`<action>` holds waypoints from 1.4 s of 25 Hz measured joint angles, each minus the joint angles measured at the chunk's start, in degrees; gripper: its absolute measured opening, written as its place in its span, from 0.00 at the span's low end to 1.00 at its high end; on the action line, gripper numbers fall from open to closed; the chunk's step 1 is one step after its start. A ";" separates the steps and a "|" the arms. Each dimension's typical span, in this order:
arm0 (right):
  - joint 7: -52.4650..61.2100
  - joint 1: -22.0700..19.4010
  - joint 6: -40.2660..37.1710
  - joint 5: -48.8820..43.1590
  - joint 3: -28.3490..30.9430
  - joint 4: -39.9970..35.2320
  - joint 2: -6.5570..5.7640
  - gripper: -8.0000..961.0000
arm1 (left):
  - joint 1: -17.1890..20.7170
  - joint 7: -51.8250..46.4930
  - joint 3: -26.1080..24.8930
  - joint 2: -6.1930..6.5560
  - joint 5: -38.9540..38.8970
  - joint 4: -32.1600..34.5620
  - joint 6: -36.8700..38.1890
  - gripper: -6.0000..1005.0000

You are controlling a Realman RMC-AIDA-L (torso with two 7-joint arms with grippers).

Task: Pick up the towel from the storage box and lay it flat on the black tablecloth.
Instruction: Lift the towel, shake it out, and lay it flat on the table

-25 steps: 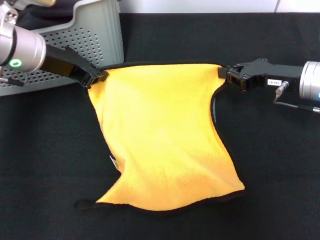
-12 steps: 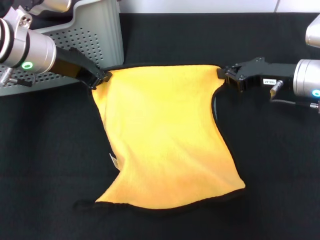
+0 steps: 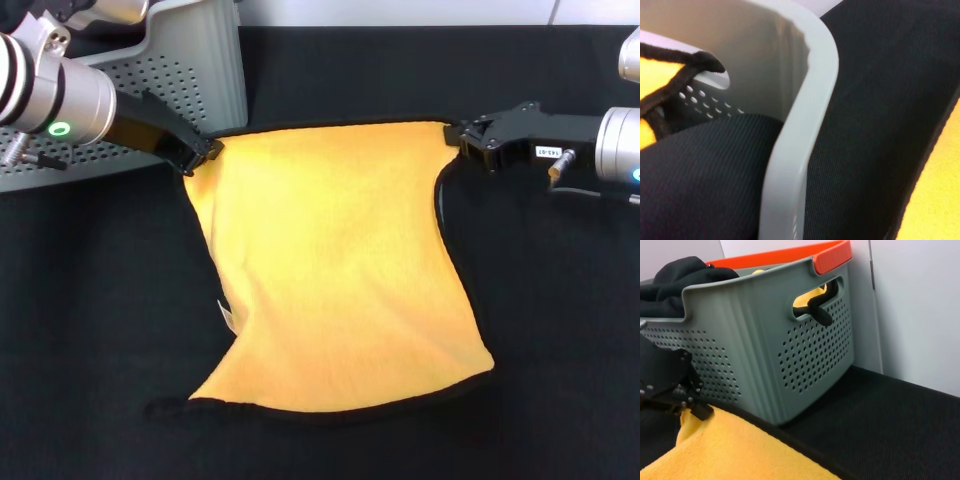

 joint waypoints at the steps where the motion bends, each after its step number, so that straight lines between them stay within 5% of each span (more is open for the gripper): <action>1: -0.06 0.00 0.07 -0.03 0.00 0.00 -0.04 0.02 | 0.08 0.00 0.00 0.00 0.00 0.15 -0.01 0.03; 21: -0.44 1.81 0.66 -0.11 -0.25 0.00 -1.31 0.02 | -0.11 -1.44 5.68 -0.15 0.01 0.46 -2.65 0.03; 35: -0.40 2.01 2.66 -2.19 -0.69 -0.17 -0.02 0.02 | -0.06 -1.97 6.07 -0.18 0.13 0.13 -2.97 0.03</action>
